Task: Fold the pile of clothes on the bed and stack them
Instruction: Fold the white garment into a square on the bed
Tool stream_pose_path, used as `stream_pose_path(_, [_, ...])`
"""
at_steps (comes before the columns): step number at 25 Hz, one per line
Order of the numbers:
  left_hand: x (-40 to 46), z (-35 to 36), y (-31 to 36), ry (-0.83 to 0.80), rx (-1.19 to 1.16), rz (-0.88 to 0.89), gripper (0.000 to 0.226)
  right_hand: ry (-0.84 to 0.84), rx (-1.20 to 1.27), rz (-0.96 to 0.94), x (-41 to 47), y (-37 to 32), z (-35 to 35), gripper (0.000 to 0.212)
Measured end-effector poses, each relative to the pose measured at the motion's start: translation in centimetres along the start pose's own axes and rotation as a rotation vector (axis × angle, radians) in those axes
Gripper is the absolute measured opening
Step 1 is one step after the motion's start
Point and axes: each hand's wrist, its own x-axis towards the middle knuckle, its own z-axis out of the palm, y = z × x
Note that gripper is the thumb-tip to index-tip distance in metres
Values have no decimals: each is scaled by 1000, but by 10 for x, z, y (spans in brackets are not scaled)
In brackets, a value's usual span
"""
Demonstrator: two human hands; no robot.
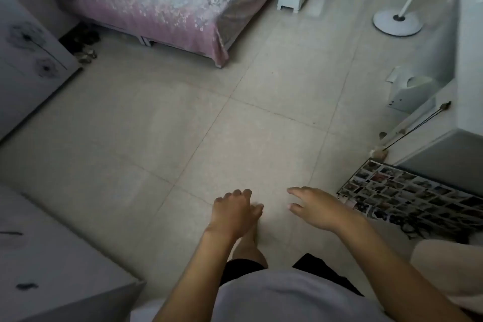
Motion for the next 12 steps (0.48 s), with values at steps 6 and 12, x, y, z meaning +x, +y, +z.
stream_pose_path(6, [101,-67,-46,38,19,86,53,68,19,6,86,-26,-76,51])
stream_pose_path(12, [203,-140,-74,48,67,145,53,164,-2,62,162,-34,-161,52])
